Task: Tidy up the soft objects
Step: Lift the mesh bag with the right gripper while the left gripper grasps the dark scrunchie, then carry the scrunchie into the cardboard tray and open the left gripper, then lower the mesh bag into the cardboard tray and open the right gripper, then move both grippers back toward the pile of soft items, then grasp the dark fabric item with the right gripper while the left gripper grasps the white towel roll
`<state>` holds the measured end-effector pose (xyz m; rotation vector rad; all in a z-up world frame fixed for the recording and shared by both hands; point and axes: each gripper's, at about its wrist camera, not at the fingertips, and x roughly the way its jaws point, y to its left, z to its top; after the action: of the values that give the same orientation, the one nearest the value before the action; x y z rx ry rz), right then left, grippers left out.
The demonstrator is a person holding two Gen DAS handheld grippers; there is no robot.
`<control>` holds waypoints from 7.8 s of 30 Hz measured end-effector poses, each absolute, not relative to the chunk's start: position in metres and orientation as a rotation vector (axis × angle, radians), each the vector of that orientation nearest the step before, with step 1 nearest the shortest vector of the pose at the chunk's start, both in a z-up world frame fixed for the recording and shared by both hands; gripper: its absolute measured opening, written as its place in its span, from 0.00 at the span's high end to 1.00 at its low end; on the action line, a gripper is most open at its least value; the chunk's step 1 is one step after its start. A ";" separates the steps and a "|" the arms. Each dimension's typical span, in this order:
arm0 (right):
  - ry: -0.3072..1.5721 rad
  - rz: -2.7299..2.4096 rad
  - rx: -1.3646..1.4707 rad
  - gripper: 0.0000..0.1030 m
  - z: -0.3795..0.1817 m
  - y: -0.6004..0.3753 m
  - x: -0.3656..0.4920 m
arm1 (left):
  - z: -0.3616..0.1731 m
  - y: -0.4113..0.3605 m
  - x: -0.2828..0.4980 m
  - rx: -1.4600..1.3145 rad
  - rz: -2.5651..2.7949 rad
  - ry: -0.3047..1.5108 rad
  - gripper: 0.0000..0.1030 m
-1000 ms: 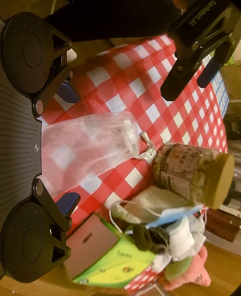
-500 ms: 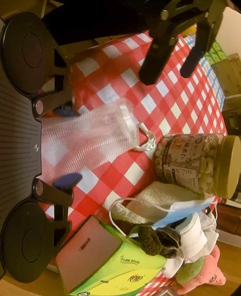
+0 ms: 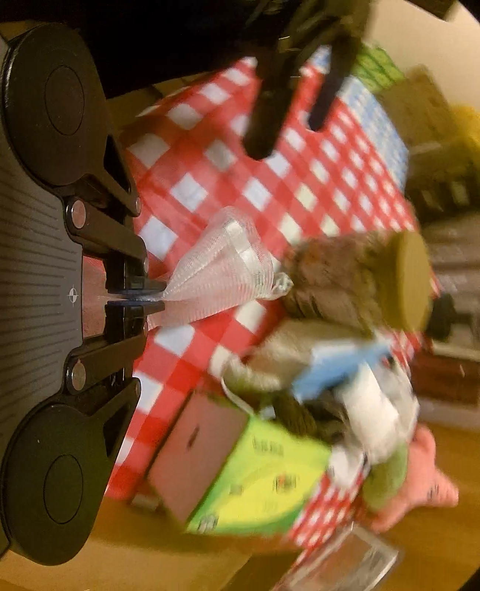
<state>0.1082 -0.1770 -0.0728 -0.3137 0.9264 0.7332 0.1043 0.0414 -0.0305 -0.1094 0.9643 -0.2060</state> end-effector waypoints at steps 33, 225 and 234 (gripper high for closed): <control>0.731 0.332 0.125 0.97 0.007 -0.306 0.147 | -0.034 -0.071 0.211 -0.015 -0.362 0.773 0.61; 0.714 0.388 -0.028 0.52 -0.025 -0.164 0.212 | 0.029 0.055 0.221 0.022 -0.198 0.737 0.19; 0.729 0.400 -0.113 0.58 -0.049 -0.143 0.232 | 0.018 0.053 0.245 0.051 -0.218 0.745 0.19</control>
<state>0.2322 -0.1432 -0.0490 -0.1130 0.7291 0.3998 0.2449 0.0529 0.0179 0.0508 0.7453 -0.2177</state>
